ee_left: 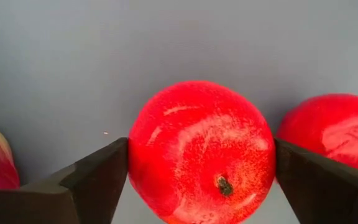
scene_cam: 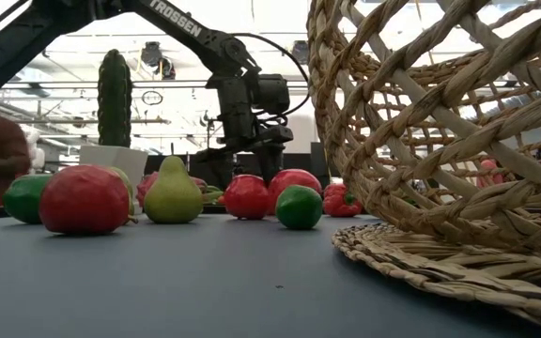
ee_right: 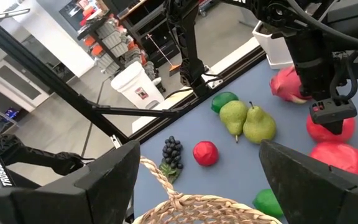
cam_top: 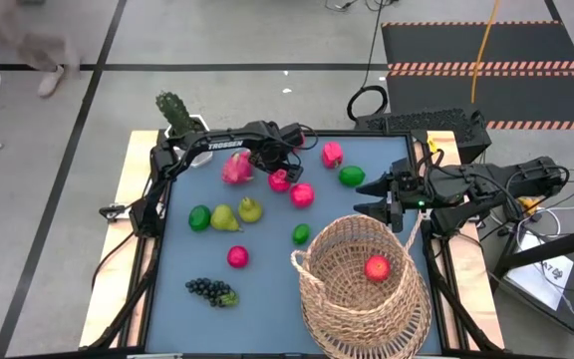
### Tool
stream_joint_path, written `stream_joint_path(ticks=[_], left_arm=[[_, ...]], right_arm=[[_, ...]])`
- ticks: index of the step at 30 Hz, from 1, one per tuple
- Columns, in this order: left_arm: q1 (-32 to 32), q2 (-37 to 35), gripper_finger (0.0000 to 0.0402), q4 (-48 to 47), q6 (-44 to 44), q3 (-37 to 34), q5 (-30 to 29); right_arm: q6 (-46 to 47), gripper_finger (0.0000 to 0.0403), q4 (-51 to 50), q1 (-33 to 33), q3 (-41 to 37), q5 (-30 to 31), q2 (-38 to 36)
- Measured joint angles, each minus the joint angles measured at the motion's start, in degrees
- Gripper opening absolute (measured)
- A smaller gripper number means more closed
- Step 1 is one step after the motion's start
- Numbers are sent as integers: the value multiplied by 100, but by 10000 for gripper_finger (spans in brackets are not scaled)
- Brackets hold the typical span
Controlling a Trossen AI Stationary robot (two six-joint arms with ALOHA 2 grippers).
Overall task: Build produce basket
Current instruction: Put the red apple into the brown basket
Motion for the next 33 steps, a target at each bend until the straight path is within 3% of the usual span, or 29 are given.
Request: stream_joint_path(ticks=[5,13,22,33], left_arm=[[-25,-48,336,-69,-70,-9,-27],[-33,-520,355,-140,-104,-9,218],[-57,-1757,341,98,-290,0,312],[-347,-3152,344,1530,-1092,7,255]], right_arm=[[21,322,0,0,0,2,0],[-4,322,0,0,0,12,0],[-288,322,-2,-57,0,57,2],[-950,322,464,-408,0,204,4]])
